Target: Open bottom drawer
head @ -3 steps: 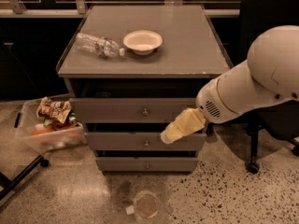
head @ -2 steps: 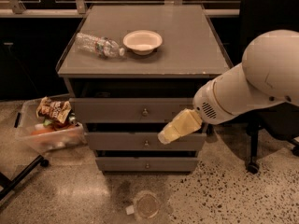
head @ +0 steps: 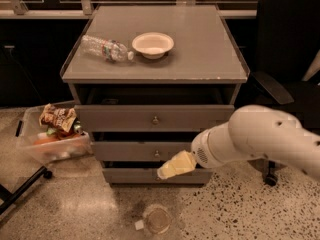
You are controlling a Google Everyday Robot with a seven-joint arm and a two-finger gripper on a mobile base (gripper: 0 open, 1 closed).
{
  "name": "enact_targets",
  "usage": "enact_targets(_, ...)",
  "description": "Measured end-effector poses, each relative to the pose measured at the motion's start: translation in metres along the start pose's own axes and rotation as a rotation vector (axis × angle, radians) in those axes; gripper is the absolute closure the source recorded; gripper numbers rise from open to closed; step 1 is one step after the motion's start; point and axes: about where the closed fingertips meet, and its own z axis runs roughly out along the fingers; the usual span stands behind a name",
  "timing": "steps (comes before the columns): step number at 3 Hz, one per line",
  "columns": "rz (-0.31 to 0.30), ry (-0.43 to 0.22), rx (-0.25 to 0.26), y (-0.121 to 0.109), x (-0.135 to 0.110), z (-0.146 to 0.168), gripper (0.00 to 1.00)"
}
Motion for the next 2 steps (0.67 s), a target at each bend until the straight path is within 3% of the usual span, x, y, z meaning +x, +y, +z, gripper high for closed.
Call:
enact_targets(1,0.09,0.008,-0.034,0.007,0.044,0.065,0.0)
enact_targets(2,0.168,0.035,-0.08,0.027,0.093,0.131,0.0)
